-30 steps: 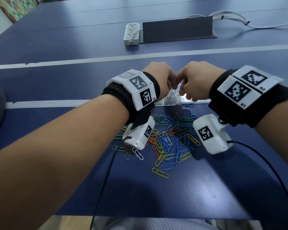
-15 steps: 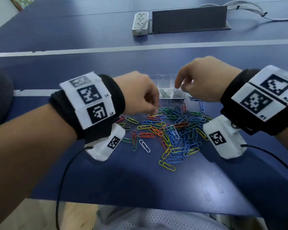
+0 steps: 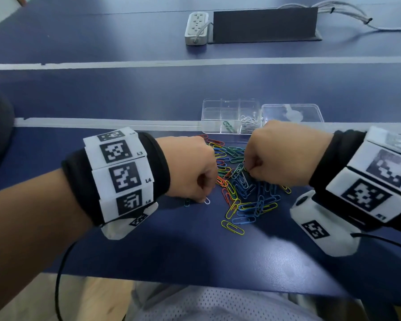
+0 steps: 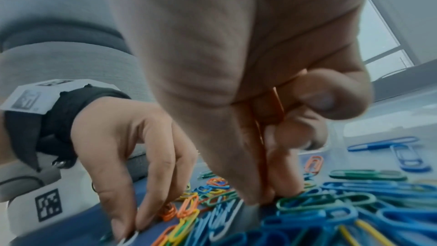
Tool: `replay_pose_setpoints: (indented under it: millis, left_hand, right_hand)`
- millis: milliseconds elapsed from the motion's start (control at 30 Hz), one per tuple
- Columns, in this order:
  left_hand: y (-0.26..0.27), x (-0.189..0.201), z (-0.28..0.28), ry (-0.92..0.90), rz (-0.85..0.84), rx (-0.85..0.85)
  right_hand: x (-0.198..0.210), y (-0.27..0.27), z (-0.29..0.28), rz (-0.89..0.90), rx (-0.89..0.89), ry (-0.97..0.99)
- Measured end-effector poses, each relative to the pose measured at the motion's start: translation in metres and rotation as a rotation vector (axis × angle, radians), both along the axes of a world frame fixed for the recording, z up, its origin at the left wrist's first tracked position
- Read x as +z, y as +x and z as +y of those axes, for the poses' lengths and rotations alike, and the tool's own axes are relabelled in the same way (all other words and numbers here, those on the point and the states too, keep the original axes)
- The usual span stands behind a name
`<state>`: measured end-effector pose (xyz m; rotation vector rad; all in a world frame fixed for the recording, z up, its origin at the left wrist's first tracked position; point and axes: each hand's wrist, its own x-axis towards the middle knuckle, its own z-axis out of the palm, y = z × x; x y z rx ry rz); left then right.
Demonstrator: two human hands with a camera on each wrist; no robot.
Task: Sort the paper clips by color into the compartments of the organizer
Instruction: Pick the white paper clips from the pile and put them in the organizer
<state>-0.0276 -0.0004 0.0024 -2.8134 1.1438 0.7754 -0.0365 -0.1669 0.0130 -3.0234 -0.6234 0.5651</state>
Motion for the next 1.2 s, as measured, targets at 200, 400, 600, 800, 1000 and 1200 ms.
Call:
replay_pose_setpoints:
  millis: [200, 400, 600, 800, 1000, 1200]
  left_hand:
    - [-0.003, -0.001, 0.004, -0.017, -0.036, 0.024]
    - [0.003, -0.001, 0.004, -0.010, -0.096, 0.010]
    - [0.008, -0.003, 0.004, -0.022, -0.142, 0.050]
    - [0.005, -0.002, 0.004, -0.030, -0.133, 0.035]
    - [0.001, -0.002, 0.005, -0.086, -0.141, 0.057]
    - [0.015, 0.008, 0.002, -0.272, -0.139, 0.187]
  right_hand:
    - [-0.004, -0.003, 0.009, -0.024, -0.018, 0.009]
    - [-0.003, 0.000, 0.005, -0.003, -0.005, 0.052]
    - [-0.003, -0.005, 0.008, -0.026, 0.031, 0.027]
    - [-0.001, -0.005, 0.007, 0.048, 0.033, 0.065]
    - [0.007, 0.005, -0.007, 0.069, -0.023, 0.206]
    - [0.004, 0.015, -0.019, 0.211, -0.096, 0.345]
